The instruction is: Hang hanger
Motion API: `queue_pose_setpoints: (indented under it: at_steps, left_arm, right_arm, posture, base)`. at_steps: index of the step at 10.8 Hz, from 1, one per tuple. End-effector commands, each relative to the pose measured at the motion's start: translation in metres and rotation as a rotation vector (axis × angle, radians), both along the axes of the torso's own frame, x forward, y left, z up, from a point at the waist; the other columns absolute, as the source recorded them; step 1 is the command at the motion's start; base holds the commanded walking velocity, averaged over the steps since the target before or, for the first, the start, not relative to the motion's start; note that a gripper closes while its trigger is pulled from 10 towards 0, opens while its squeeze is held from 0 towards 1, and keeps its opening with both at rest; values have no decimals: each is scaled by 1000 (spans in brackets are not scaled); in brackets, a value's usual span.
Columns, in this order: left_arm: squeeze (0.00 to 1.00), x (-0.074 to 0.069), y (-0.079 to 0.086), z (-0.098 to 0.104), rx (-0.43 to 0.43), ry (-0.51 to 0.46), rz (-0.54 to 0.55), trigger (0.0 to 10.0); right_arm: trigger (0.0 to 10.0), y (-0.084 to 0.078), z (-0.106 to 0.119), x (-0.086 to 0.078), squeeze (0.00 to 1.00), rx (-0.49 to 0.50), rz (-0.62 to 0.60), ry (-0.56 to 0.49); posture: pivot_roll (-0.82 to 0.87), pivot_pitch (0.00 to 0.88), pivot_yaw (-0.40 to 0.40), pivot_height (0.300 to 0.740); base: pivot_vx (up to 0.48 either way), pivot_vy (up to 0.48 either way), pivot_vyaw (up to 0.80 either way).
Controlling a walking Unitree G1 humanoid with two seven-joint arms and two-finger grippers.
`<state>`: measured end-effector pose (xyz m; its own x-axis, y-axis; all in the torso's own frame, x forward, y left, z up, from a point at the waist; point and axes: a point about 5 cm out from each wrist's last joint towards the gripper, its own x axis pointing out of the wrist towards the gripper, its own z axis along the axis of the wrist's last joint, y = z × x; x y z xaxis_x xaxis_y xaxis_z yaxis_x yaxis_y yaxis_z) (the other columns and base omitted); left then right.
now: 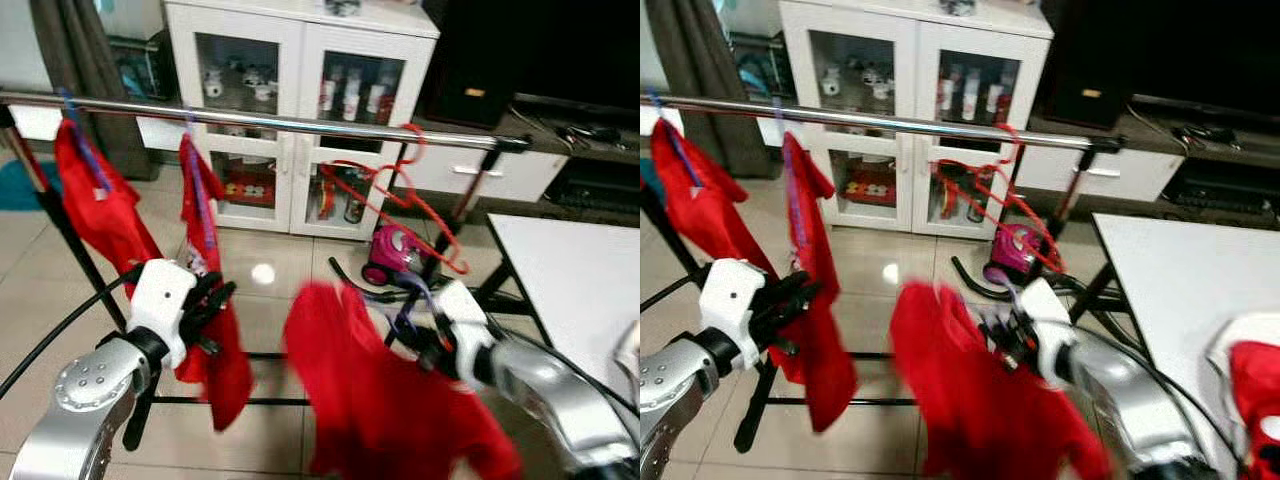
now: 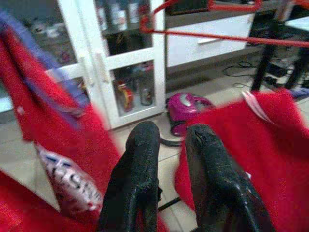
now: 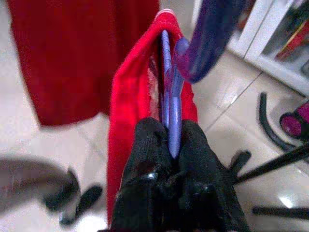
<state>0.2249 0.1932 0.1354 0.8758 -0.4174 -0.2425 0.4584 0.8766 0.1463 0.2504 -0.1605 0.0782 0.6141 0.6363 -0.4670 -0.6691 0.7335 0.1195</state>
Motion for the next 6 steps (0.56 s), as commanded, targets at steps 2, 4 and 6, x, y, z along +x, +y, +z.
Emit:
queue_pose_setpoints:
  at_steps: [2,4,6]
  left_arm:
    - [0,4,-4,6,-1,-14,-16,10000]
    - [0,12,-5,14,-24,-54,38,10000]
    - [0,14,-13,20,-46,-78,21,10000]
  right_arm:
    - [10000,11,14,21,0,75,-125,-71]
    - [10000,37,24,37,0,129,-141,-116]
    - [10000,69,50,70,0,169,-221,-214]
  posture:
    - [190,0,-64,740]
    - [191,0,-59,740]
    - [202,0,-65,740]
  base:
    - [0,0,0]
    - [0,0,0]
    - [0,0,0]
